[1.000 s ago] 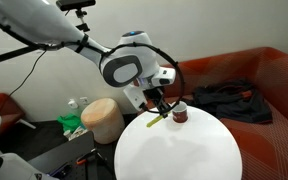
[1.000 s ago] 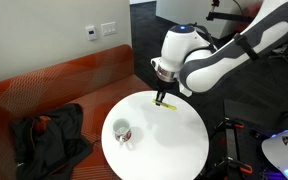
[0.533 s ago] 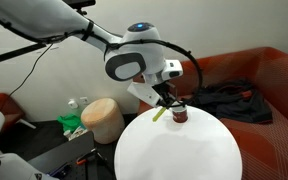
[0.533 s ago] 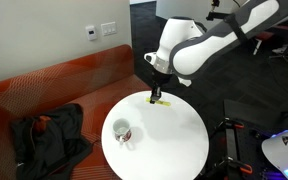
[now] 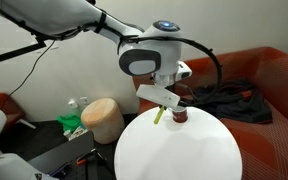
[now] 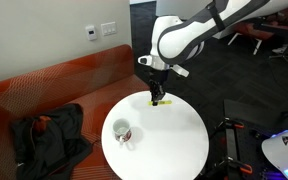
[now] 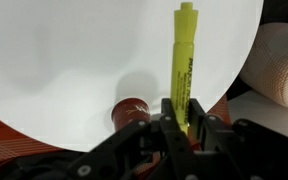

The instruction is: Put the marker in the mug

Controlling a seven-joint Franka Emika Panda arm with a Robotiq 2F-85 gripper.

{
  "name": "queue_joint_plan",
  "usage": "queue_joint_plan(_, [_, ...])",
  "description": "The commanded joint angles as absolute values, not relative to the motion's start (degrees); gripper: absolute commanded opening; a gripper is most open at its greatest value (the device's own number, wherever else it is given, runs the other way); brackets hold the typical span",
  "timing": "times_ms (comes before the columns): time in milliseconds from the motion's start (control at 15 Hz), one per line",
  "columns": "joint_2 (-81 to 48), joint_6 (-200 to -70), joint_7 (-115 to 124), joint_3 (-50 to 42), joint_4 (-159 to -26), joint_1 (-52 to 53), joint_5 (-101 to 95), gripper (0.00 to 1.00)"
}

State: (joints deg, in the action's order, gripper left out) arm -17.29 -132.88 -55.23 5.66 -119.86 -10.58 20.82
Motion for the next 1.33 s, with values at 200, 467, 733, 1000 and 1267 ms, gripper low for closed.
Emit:
queue_joint_plan(200, [-18.28,-132.41,-55.97,5.00,-118.90,-10.02,20.90,0.20])
queue_joint_plan(467, [-19.42,-133.69,-65.13,7.30,-117.81,-11.73,27.03,0.05])
queue_joint_plan(733, [-20.79,-132.85,-77.48,8.49,-116.59,-12.22,34.55,0.05])
queue_joint_plan(1000, [-22.30,-132.21,-89.03,8.82,-115.28,-12.00,41.25,0.05])
queue_joint_plan(1267, [-24.25,-131.62,-100.19,9.01,-113.23,-11.77,48.97,0.05])
